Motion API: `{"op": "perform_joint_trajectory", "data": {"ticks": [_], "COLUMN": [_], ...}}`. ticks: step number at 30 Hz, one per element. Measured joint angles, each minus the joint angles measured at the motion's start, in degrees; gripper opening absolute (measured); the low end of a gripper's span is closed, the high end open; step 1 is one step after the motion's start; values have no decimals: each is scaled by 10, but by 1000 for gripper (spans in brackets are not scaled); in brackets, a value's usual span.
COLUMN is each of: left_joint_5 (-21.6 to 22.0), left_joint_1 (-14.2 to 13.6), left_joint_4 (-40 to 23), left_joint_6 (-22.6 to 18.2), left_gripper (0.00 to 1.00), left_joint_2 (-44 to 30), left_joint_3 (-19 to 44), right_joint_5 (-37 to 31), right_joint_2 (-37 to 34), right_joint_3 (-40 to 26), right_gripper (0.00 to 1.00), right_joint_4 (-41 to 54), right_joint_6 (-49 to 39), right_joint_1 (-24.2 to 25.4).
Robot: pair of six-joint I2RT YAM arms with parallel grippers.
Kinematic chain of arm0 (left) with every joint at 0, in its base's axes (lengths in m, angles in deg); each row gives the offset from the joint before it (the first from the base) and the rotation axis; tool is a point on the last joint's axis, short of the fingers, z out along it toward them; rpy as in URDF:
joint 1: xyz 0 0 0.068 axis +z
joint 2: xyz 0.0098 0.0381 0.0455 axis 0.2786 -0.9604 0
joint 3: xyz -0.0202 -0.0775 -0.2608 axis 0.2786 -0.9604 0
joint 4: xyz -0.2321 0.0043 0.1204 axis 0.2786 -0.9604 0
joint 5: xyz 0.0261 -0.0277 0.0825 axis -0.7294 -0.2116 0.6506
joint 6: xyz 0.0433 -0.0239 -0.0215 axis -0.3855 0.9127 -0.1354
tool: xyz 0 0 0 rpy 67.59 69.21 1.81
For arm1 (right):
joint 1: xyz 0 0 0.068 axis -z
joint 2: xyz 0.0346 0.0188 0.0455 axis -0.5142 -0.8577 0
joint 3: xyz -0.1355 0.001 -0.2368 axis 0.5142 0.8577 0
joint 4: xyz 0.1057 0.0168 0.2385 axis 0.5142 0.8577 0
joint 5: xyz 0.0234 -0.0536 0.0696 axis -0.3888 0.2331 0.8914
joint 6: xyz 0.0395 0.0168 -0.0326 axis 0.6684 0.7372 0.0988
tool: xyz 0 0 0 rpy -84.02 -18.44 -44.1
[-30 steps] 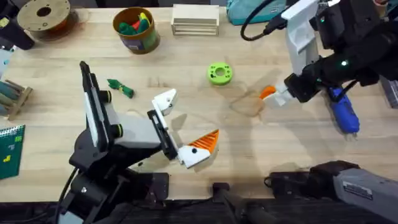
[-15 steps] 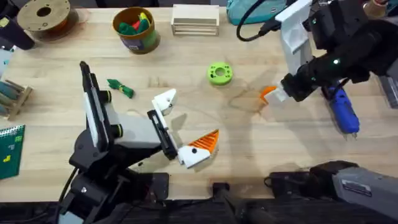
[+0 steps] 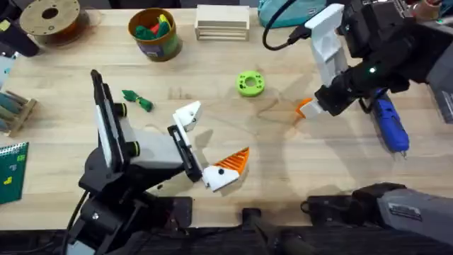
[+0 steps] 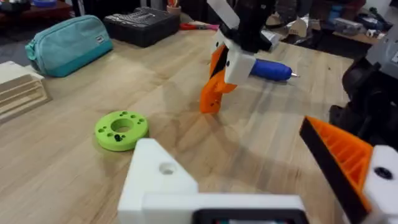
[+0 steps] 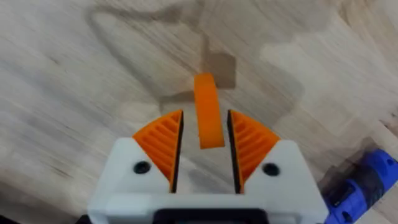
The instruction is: Pick up the gripper from the table and insert it into the empty holder that is missing its gripper. Then pick up a screw, insert it into the mounting hole, and use the screwdriver to tighten it. Finally, clean up the table by picking up the vegetable and placing it into the bucket.
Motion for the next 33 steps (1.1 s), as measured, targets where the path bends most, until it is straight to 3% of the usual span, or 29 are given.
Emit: {"op": "perform_joint_trajectory", "data": {"ticks": [8, 11, 12, 20, 27, 28, 29, 31, 33], "left_joint_5": [0, 0, 0, 0, 0, 0, 0, 0, 0], "left_joint_1": [0, 0, 0, 0, 0, 0, 0, 0, 0], "left_joint_4": [0, 0, 0, 0, 0, 0, 0, 0, 0], "left_joint_6": [0, 0, 0, 0, 0, 0, 0, 0, 0], "left_gripper": [985, 985, 985, 985, 985, 985, 985, 985, 985], "left_joint_2": [0, 0, 0, 0, 0, 0, 0, 0, 0], "left_joint_3": [0, 0, 0, 0, 0, 0, 0, 0, 0], "right_joint_5": [-5, -7, -9, -9, 0, 47, 201, 277, 462], "right_joint_2": [0, 0, 0, 9, 96, 149, 202, 205, 175], "right_joint_3": [0, 0, -2, -3, -47, -49, 4, 53, 191], "right_gripper": [403, 213, 20, 21, 20, 20, 20, 20, 20], "right_joint_4": [3, 3, 2, 3, 23, 21, -63, -131, -321], "right_joint_6": [0, 0, 2, 9, 58, 88, 156, 200, 391], "right_joint_1": [0, 0, 0, 0, 3, 25, 71, 76, 58]}}
